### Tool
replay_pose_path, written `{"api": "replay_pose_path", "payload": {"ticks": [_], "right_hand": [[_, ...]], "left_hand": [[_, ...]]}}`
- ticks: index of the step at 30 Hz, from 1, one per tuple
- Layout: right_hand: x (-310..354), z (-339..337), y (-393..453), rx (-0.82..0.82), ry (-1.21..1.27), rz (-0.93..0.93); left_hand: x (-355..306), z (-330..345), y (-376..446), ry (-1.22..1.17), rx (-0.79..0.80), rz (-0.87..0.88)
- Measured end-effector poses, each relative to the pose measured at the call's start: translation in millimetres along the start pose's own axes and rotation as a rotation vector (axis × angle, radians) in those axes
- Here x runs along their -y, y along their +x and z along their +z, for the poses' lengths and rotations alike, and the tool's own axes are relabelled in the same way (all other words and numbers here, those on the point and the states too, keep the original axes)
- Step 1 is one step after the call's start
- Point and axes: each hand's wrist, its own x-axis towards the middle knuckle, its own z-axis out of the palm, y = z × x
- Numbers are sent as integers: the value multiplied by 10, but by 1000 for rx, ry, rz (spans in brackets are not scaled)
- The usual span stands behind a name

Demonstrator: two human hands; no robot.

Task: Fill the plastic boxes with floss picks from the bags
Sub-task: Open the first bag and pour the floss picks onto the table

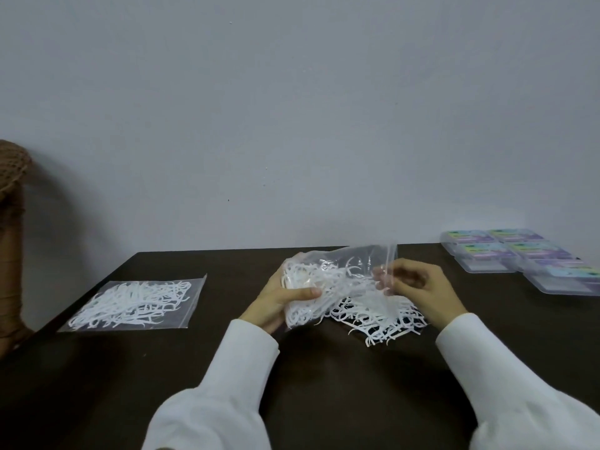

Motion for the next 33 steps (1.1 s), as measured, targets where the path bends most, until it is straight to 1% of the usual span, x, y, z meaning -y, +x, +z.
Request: {"api": "replay_pose_path", "payload": {"ticks": [2, 4, 5, 7, 9, 13, 15, 16, 19, 20, 22, 25, 29, 31, 33], "right_hand": [[-1, 47, -15, 42, -11, 19], [13, 65, -20, 27, -65, 18], [23, 61, -19, 8, -88, 16], [64, 52, -20, -23, -104, 4], [104, 57, -30, -33, -94, 5], [96, 83, -43, -32, -71, 20], [90, 64, -35, -37, -79, 33], [86, 50, -32, -20, -91, 34], [47, 19, -36, 98, -196, -9], [29, 21, -42, 121, -233, -20], [-1, 24, -40, 110, -278, -25], [-8, -7, -24, 89, -289, -27], [2, -15, -5, 82, -268, -22], [-31, -17, 16, 121, -249, -4], [-77, -21, 14, 177, -295, -11]], "left_hand": [[10, 21, -14, 70, 24, -33], [0, 71, -36, 160, -11, -42], [10, 85, -32, 185, -51, -24], [32, 78, -12, 188, -160, 69], [57, 46, -1, 204, -208, 158], [79, 39, 0, 400, -165, 219], [76, 78, 3, 365, -126, 192], [78, 84, 10, 357, -110, 188], [74, 91, 3, 516, -121, 229], [69, 102, -7, 535, -122, 232], [81, 102, -10, 554, -107, 243], [108, 85, -1, 651, -113, 295], [77, 92, -6, 580, -112, 320], [68, 89, 1, 575, -93, 326], [71, 89, 8, 569, -81, 328]]}}
